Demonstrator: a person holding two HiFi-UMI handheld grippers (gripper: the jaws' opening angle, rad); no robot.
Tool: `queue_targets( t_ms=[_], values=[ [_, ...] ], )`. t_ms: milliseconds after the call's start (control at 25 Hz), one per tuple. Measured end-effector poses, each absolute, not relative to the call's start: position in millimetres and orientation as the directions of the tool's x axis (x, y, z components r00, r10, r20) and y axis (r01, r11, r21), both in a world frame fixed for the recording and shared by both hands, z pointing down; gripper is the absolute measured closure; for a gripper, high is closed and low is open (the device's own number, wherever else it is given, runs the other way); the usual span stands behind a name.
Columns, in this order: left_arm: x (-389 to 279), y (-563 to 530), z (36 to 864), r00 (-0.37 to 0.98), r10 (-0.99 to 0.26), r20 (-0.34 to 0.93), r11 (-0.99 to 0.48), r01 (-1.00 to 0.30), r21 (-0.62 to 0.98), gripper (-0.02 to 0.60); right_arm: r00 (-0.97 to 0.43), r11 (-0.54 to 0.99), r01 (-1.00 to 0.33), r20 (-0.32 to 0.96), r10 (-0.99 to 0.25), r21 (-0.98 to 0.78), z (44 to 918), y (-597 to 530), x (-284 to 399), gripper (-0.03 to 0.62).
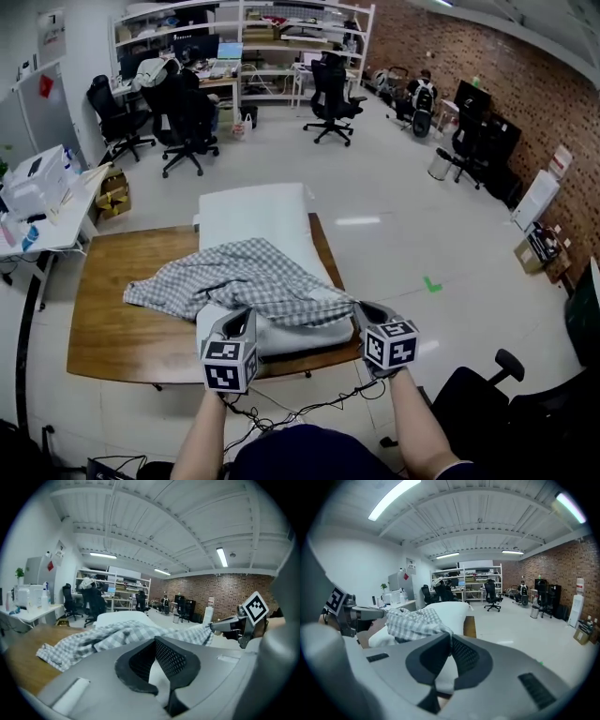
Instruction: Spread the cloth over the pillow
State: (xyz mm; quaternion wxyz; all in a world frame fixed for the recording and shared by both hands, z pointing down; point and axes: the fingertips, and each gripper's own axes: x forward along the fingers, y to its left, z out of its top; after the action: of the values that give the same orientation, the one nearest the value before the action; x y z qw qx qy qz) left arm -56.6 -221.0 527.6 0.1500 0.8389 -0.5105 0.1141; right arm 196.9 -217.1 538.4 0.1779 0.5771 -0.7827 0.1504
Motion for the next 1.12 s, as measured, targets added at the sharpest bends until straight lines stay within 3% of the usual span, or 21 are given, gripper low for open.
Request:
queue_targets(
  t_ms=[120, 320, 840, 960, 1120],
  values=[
    [-85, -213, 513, 0.399, -0.86, 0.318, -0.379, -0.917, 0.127, 0.575, -0.289, 0.301, -0.952, 0.442, -0.849, -0.044, 537, -222, 187, 0.567],
    [-115, -209, 532, 0.346, -0.856, 0.384, -0.323, -0.938, 0.124, 0.575, -0.292, 0.296, -0.953, 0.43, -0.854, -0.059, 536, -229, 180, 0.567],
    [-66, -231, 580, 0.395, -0.771, 0.5, -0.432, -0.901, 0.045, 0.574, -0.235, 0.226, -0.971, 0.418, -0.877, -0.072, 526, -229, 198, 0.568],
    [-56, -247, 578, 0.367, -0.793, 0.486, -0.424, -0.906, -0.009, 0.561, -0.209, 0.196, -0.978, 0.427, -0.88, -0.075, 525, -231, 210, 0.566],
    [-48, -273, 561, 0.363, -0.817, 0.447, -0.428, -0.902, -0.05, 0.478, -0.188, 0.168, -0.982, 0.441, -0.878, -0.083, 527, -234, 226, 0.566]
  ],
)
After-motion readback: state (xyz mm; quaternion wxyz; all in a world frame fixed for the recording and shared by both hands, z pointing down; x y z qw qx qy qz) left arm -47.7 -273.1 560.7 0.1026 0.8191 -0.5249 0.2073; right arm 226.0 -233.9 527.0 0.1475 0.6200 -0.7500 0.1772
